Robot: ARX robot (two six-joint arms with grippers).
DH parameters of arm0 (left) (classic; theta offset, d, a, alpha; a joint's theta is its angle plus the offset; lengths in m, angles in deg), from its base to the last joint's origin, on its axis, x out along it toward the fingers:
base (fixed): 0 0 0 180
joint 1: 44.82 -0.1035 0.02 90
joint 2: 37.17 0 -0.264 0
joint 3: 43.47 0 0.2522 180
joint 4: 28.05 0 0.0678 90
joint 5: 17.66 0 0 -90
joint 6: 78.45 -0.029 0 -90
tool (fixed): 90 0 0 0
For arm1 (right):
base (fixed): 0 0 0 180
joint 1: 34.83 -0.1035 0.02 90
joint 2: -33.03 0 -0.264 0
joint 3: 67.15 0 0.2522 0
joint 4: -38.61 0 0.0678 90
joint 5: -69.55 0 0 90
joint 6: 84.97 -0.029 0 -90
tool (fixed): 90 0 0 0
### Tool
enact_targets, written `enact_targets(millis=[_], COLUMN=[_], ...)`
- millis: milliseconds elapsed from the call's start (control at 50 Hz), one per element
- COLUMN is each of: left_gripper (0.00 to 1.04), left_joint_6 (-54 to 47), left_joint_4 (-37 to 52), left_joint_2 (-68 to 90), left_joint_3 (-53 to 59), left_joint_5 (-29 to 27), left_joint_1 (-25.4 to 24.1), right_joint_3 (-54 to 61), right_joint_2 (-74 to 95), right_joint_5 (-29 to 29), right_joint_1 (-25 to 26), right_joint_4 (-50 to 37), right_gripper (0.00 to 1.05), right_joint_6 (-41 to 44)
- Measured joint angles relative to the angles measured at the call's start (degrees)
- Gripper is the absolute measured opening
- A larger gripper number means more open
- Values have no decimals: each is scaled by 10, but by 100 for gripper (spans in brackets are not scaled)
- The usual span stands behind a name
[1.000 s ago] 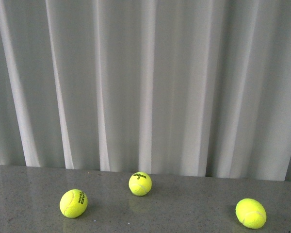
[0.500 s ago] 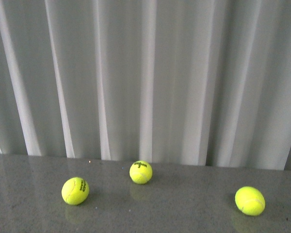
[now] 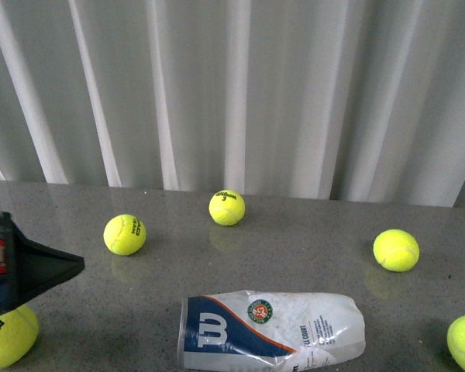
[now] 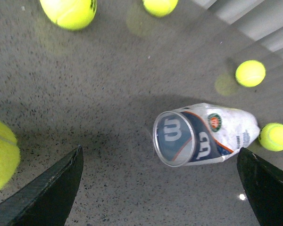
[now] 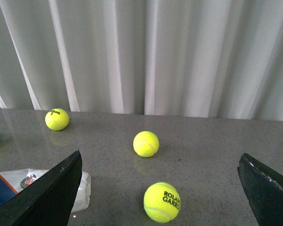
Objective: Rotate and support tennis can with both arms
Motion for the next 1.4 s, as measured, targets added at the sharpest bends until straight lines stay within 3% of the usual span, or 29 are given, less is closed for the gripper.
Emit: enact_targets(millis=[220, 480, 820, 1400], left_gripper=[98, 98, 98, 98], left_joint_6=[-13, -4, 75, 184], left_joint_4=[-3, 3, 79, 164], left_joint_2=[137, 193, 244, 288], left_joint_3=[-74, -101, -113, -123], left_joint_5=[10, 36, 74, 87], left_joint_1=[12, 36, 99, 173], right_joint_3=[0, 0, 0, 0], right_joint_2=[0, 0, 0, 0], right_joint_5=[0, 0, 0, 0], right_joint_1=[0, 0, 0, 0], right_joint_4=[0, 0, 0, 0], right_gripper=[98, 98, 98, 98], right_joint_6=[0, 0, 0, 0])
